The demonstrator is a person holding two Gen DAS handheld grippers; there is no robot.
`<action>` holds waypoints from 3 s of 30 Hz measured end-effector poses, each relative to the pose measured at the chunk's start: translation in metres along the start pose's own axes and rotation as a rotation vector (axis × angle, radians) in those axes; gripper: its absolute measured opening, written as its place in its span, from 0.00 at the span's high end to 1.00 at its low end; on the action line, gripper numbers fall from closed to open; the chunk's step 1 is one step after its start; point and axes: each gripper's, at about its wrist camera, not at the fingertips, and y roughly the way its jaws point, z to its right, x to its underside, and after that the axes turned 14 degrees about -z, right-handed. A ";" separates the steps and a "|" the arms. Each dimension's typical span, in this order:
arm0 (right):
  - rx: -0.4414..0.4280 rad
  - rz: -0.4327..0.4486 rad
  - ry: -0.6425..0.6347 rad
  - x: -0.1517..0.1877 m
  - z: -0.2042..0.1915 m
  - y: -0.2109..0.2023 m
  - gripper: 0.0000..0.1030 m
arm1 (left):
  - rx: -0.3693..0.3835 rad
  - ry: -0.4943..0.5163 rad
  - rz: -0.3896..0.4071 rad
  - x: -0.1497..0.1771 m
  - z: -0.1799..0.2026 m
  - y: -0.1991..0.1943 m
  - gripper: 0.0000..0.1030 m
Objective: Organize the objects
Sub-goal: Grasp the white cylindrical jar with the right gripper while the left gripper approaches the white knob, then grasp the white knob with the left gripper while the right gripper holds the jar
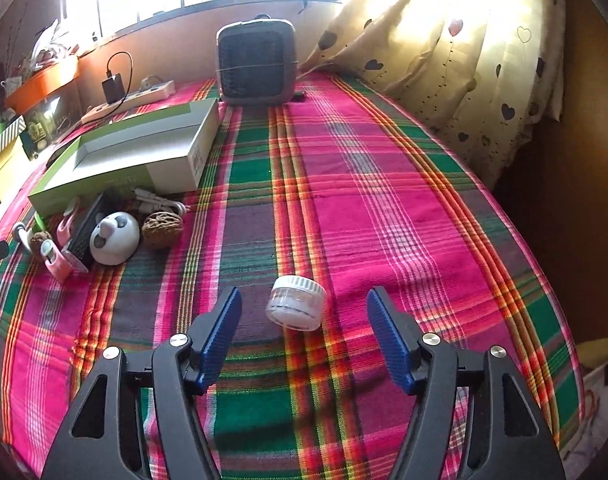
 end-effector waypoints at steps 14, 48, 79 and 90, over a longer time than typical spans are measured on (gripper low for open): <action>-0.017 -0.009 -0.018 -0.003 -0.004 0.002 0.67 | -0.045 -0.002 -0.013 -0.022 -0.005 0.018 0.45; -0.094 0.016 -0.100 -0.026 -0.031 -0.003 0.70 | 0.047 -0.009 -0.046 -0.039 -0.002 0.032 0.61; -0.128 0.006 -0.143 -0.031 -0.048 0.005 0.70 | 0.004 -0.007 -0.042 -0.045 0.000 0.036 0.81; -0.145 0.017 -0.147 -0.033 -0.049 0.001 0.70 | 0.006 0.013 -0.023 -0.044 0.004 0.024 0.81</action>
